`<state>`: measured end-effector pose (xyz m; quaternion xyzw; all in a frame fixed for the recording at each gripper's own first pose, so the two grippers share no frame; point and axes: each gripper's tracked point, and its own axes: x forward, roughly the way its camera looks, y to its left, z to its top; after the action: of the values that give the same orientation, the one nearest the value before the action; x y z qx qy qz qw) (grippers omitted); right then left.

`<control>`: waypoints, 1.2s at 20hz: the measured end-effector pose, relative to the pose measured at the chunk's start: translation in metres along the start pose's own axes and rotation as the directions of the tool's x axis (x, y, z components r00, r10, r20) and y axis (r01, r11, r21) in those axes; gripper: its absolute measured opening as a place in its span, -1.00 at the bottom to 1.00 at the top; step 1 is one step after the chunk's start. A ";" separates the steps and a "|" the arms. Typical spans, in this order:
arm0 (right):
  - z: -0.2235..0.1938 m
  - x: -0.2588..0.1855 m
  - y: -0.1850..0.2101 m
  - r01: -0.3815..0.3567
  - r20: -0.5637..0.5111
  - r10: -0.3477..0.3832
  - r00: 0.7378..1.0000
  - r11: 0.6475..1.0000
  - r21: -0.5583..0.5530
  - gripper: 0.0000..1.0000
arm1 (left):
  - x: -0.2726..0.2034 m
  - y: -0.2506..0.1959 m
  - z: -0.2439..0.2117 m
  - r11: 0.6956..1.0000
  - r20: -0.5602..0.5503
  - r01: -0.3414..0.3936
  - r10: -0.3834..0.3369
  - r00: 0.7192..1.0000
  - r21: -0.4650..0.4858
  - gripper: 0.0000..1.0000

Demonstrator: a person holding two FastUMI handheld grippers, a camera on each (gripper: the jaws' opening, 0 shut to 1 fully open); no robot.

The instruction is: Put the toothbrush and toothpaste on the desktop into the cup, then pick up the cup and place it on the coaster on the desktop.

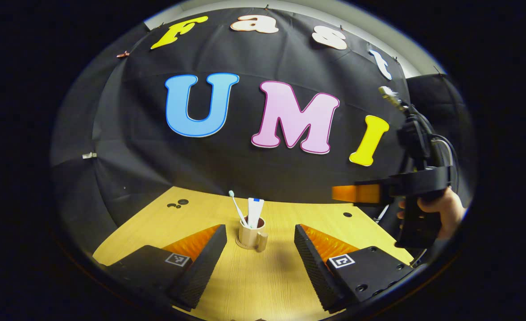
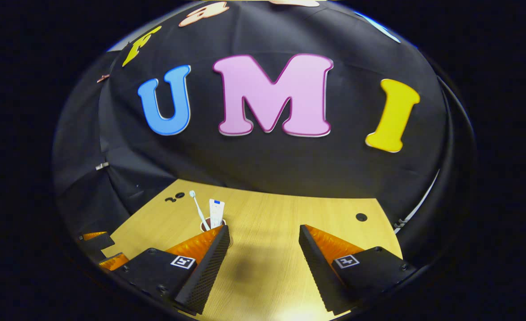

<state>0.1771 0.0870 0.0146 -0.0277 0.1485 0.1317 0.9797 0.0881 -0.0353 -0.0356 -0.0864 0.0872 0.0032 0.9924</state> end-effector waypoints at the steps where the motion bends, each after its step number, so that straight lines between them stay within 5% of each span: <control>1: 0.006 -0.015 -0.008 0.022 0.035 -0.022 0.999 1.000 0.001 0.94 | -0.001 -0.004 0.007 1.000 0.009 -0.004 0.004 1.000 -0.005 0.94; 5: 0.015 -0.079 -0.022 0.105 0.183 -0.112 0.977 0.993 0.045 0.92 | -0.021 -0.016 0.042 1.000 0.108 -0.018 0.019 0.994 -0.011 0.94; 9: -0.006 -0.129 -0.036 0.141 0.212 -0.166 0.963 0.982 0.127 0.92 | -0.054 -0.021 0.073 0.998 0.234 -0.030 0.019 0.972 0.046 0.94; 12: -0.026 -0.161 -0.047 0.161 0.248 -0.194 0.949 0.976 0.148 0.96 | -0.071 -0.025 0.081 1.000 0.277 0.003 -0.008 0.961 0.019 0.83; 13: -0.032 -0.169 -0.052 0.175 0.255 -0.209 0.944 0.973 0.151 0.96 | -0.074 -0.026 0.082 1.000 0.282 0.013 -0.013 0.959 0.003 0.93; 24: -0.064 -0.181 -0.031 0.120 0.247 -0.156 0.956 0.981 0.155 0.96 | -0.071 -0.030 0.066 0.999 0.239 0.034 -0.041 0.970 0.031 0.94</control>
<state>-0.0001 0.0057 0.0078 0.0471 0.0263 0.0547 0.9970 0.0304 -0.0534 0.0457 -0.0737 -0.0347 -0.0064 0.9967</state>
